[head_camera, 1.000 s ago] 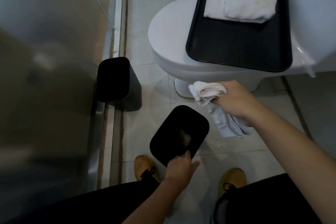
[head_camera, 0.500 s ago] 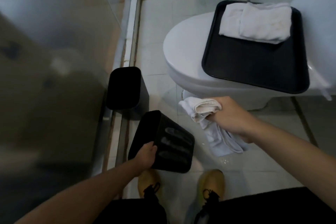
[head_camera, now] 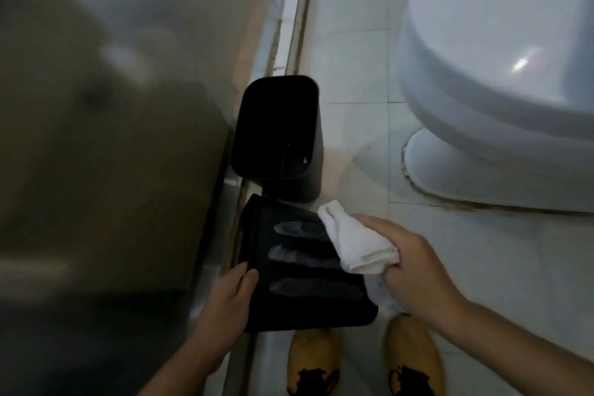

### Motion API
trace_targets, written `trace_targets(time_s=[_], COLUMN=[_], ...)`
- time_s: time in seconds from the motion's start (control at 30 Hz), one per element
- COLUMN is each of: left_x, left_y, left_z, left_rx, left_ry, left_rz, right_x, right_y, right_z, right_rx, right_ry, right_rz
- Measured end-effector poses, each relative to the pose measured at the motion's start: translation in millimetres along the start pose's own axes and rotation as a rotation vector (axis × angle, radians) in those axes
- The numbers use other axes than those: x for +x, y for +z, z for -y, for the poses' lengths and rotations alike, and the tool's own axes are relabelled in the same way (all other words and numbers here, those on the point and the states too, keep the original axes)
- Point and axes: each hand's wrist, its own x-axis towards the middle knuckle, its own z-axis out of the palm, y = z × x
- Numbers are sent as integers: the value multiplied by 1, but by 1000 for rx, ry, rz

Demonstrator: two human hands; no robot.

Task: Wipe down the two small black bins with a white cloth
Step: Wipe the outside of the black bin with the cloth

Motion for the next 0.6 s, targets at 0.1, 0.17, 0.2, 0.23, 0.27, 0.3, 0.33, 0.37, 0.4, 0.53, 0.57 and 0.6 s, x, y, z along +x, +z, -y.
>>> trace_targets(time_s=[0.1,0.17,0.2,0.23,0.27,0.3,0.33,0.37,0.4,0.53,0.57,0.6], left_x=[8,13,16,20,23,26,28,29,29,31,32,32], left_y=[-2,-3,-4,-5,-7,-8,-9,-9,-9,-6,-7,-8], left_z=[16,24,30,35,40,45,48,51,54,63,66,68], left_rx=[-10,34,65,90,101,106,110,115,117,94,81,67], left_ry=[137,193,224,252,271,282,289,298,311,298,292,287], left_rz=[-212,-273,-290,-297,-301,-299,-299,-305,-315,-338,-329,-308], right_x=[13,26,31,35,38,39,39,39,39,42,40,36], right_y=[53,87,104,118,129,137,142,144,145,152,156,161], right_z=[-15,-24,-28,-30,-33,-34,-35,-36,-35,-32,-31,-31], right_rx=[-151,-243,-253,-257,-269,-299,-349,-412,-467,-465,-443,-417], right_ry=[-317,-459,-475,-465,-449,-434,-417,-398,-379,-352,-360,-372], right_rz=[-162,-195,-179,-154,-125,-104,-99,-105,-115,-52,-36,-19])
